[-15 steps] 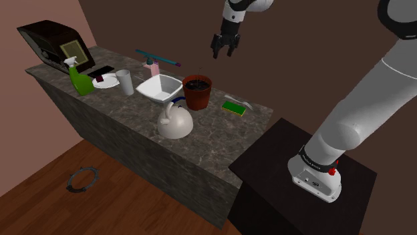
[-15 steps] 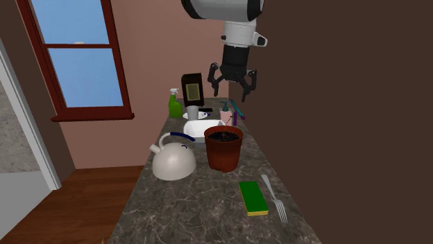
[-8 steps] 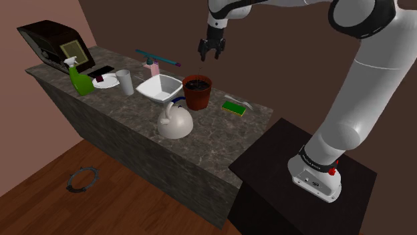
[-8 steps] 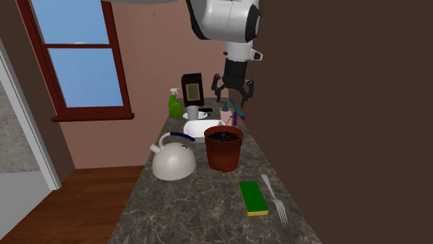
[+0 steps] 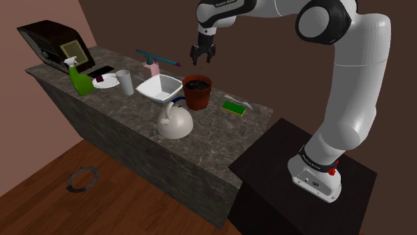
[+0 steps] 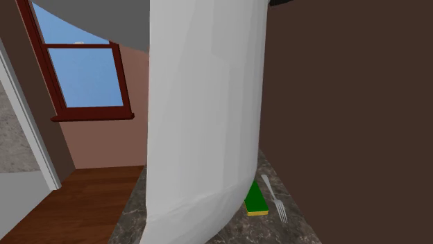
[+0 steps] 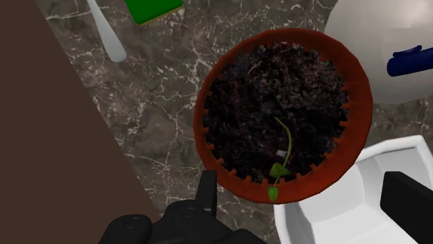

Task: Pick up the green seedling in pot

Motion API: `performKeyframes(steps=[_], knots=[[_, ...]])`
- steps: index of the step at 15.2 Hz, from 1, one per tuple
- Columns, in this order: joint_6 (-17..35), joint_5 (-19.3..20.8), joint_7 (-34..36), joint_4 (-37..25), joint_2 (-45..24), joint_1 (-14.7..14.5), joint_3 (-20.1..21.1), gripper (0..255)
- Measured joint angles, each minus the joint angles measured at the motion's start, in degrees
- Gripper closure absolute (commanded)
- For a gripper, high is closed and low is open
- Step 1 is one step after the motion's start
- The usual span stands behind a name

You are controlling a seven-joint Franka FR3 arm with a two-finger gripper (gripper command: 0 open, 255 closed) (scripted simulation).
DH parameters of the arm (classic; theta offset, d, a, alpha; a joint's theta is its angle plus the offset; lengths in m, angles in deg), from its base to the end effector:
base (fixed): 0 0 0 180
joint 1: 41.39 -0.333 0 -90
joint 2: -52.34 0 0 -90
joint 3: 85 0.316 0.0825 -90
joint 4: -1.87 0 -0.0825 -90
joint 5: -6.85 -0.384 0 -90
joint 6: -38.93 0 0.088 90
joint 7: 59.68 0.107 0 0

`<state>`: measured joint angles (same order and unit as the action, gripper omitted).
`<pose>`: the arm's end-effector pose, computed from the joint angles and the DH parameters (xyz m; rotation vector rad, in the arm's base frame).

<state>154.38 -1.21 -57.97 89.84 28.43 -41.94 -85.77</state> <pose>0.6853 0.0069 0.4211 -3.0130 0.1340 -0.0917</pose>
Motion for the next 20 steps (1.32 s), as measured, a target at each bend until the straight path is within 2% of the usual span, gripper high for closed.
performKeyframes(steps=[5,6,16,20], knots=[[3.1,-0.2,-0.4,1.7,-1.4,0.0,0.1,0],[3.3,-0.2,-0.4,1.9,-1.4,0.0,0.1,255],[3.7,-0.2,-0.5,2.3,-1.4,0.0,0.1,255],[1.7,-0.1,-0.2,1.2,-0.7,0.0,0.0,255]])
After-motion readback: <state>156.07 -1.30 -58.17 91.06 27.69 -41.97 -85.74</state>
